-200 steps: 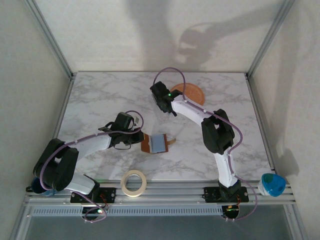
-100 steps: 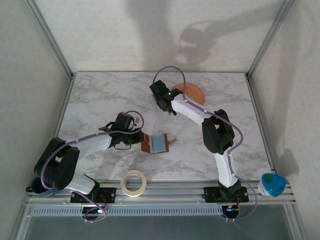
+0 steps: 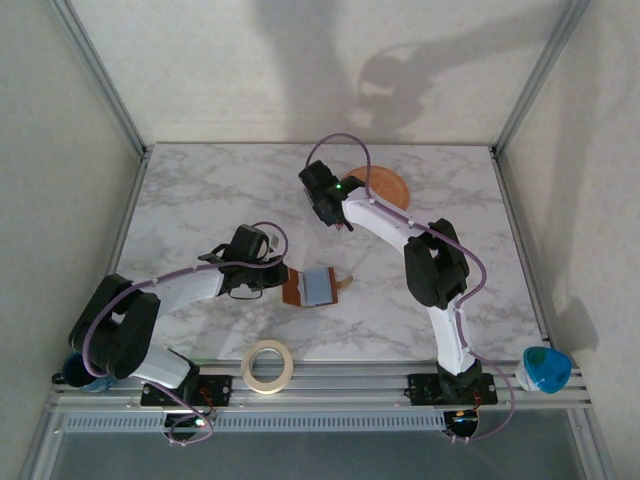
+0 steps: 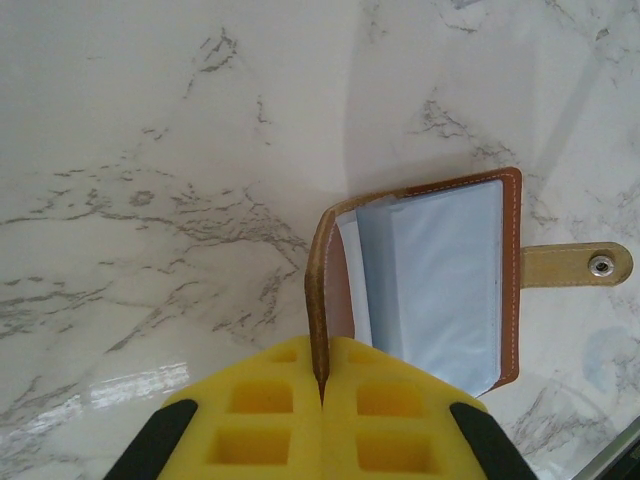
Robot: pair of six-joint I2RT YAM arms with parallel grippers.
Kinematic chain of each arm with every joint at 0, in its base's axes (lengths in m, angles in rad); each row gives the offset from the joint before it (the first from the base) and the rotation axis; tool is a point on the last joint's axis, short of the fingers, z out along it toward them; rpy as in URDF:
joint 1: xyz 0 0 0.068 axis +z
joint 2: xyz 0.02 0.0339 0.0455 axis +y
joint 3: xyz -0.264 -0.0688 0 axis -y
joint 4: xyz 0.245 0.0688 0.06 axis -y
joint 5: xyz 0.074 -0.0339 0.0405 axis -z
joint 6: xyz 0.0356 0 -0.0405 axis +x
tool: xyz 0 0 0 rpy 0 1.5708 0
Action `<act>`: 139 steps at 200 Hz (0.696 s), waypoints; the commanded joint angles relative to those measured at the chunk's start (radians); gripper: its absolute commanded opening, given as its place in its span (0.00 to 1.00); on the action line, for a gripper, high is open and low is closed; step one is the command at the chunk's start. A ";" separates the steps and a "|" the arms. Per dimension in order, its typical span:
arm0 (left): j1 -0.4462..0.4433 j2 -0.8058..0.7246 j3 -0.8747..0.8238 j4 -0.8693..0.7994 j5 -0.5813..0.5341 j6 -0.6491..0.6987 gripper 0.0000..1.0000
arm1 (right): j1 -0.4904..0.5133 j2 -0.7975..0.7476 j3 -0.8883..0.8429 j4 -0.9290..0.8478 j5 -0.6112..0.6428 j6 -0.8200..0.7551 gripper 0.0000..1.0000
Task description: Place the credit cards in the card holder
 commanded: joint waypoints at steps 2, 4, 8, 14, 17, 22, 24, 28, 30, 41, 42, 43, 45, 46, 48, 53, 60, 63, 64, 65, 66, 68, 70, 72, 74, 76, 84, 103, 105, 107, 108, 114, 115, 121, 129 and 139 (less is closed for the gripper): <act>0.005 -0.001 0.002 -0.016 0.009 0.019 0.00 | 0.010 0.024 0.036 -0.062 -0.001 0.009 0.49; 0.005 -0.002 0.001 -0.015 0.010 0.019 0.00 | 0.010 0.027 0.038 -0.062 0.005 0.008 0.49; 0.005 -0.002 0.002 -0.015 0.008 0.021 0.00 | 0.010 0.031 0.039 -0.063 0.018 0.008 0.49; 0.005 0.000 0.006 -0.018 0.008 0.023 0.00 | 0.010 0.038 0.043 -0.066 0.036 0.010 0.49; 0.005 0.002 0.008 -0.022 0.009 0.025 0.00 | 0.010 0.042 0.045 -0.068 0.045 0.010 0.48; 0.005 0.005 0.012 -0.028 0.009 0.027 0.00 | 0.010 0.048 0.048 -0.069 0.056 0.010 0.48; 0.005 0.006 0.014 -0.030 0.010 0.027 0.00 | 0.010 0.049 0.051 -0.071 0.060 0.010 0.48; 0.005 0.006 0.017 -0.033 0.010 0.027 0.00 | 0.010 0.055 0.054 -0.073 0.066 0.011 0.47; 0.005 0.007 0.017 -0.035 0.011 0.027 0.00 | 0.010 0.057 0.057 -0.074 0.068 0.011 0.47; 0.004 0.002 0.014 -0.034 0.014 0.026 0.00 | 0.010 0.070 0.073 -0.081 0.087 0.010 0.46; 0.004 0.001 0.014 -0.034 0.014 0.026 0.00 | 0.011 0.072 0.075 -0.082 0.089 0.010 0.46; 0.005 0.000 0.013 -0.032 0.014 0.024 0.00 | 0.011 0.073 0.076 -0.083 0.091 0.010 0.46; 0.005 -0.002 0.011 -0.031 0.014 0.024 0.00 | 0.012 0.075 0.080 -0.083 0.094 0.010 0.46; 0.005 -0.003 0.010 -0.030 0.014 0.024 0.00 | 0.012 0.076 0.081 -0.083 0.097 0.009 0.46; 0.005 -0.005 0.008 -0.029 0.013 0.024 0.00 | 0.012 0.078 0.083 -0.086 0.101 0.008 0.46; 0.005 -0.009 0.005 -0.025 0.013 0.023 0.00 | 0.013 0.081 0.088 -0.086 0.110 0.007 0.46; 0.005 -0.010 0.003 -0.025 0.013 0.024 0.00 | 0.014 0.082 0.091 -0.084 0.123 0.005 0.45; 0.005 -0.010 0.003 -0.026 0.012 0.024 0.00 | 0.015 0.084 0.091 -0.084 0.131 0.003 0.45; 0.005 -0.009 0.003 -0.027 0.011 0.024 0.00 | 0.015 0.084 0.091 -0.083 0.133 0.003 0.45; 0.005 -0.009 0.003 -0.027 0.011 0.025 0.00 | 0.015 0.084 0.092 -0.083 0.135 0.002 0.45; 0.005 -0.008 0.003 -0.029 0.011 0.025 0.00 | 0.015 0.084 0.091 -0.082 0.138 0.002 0.45; 0.005 -0.009 0.004 -0.031 0.012 0.025 0.00 | 0.016 0.085 0.090 -0.081 0.142 0.001 0.45; 0.005 -0.008 0.004 -0.032 0.012 0.026 0.00 | 0.016 0.084 0.090 -0.079 0.146 -0.001 0.45; 0.005 -0.007 0.004 -0.034 0.013 0.026 0.00 | 0.017 0.085 0.090 -0.078 0.150 -0.002 0.45; 0.005 -0.006 0.005 -0.034 0.012 0.026 0.00 | 0.019 0.085 0.091 -0.077 0.155 -0.003 0.45; 0.005 -0.006 0.004 -0.035 0.012 0.026 0.00 | 0.019 0.086 0.092 -0.077 0.159 -0.004 0.45; 0.005 -0.011 0.003 -0.036 0.012 0.024 0.00 | 0.022 0.087 0.096 -0.075 0.178 -0.009 0.45; 0.004 -0.021 -0.013 -0.022 0.011 0.020 0.00 | 0.030 0.094 0.106 -0.076 0.218 -0.023 0.43; 0.004 -0.022 -0.014 -0.021 0.011 0.020 0.00 | 0.030 0.094 0.106 -0.075 0.220 -0.024 0.43; 0.004 -0.022 -0.014 -0.020 0.011 0.020 0.00 | 0.030 0.095 0.106 -0.074 0.223 -0.025 0.42; 0.004 -0.022 -0.014 -0.019 0.011 0.021 0.00 | 0.030 0.095 0.106 -0.074 0.225 -0.025 0.42; 0.003 -0.016 -0.013 -0.020 0.011 0.022 0.00 | 0.029 0.095 0.106 -0.073 0.236 -0.028 0.42; 0.003 -0.016 -0.013 -0.021 0.010 0.022 0.00 | 0.030 0.094 0.106 -0.072 0.237 -0.029 0.42; 0.004 -0.010 -0.010 -0.024 0.012 0.024 0.00 | 0.029 0.094 0.104 -0.071 0.246 -0.033 0.41; 0.003 -0.005 -0.007 -0.027 0.015 0.024 0.00 | 0.030 0.093 0.104 -0.068 0.256 -0.037 0.41; 0.003 -0.004 -0.009 -0.025 0.014 0.023 0.00 | 0.029 0.094 0.107 -0.068 0.262 -0.042 0.40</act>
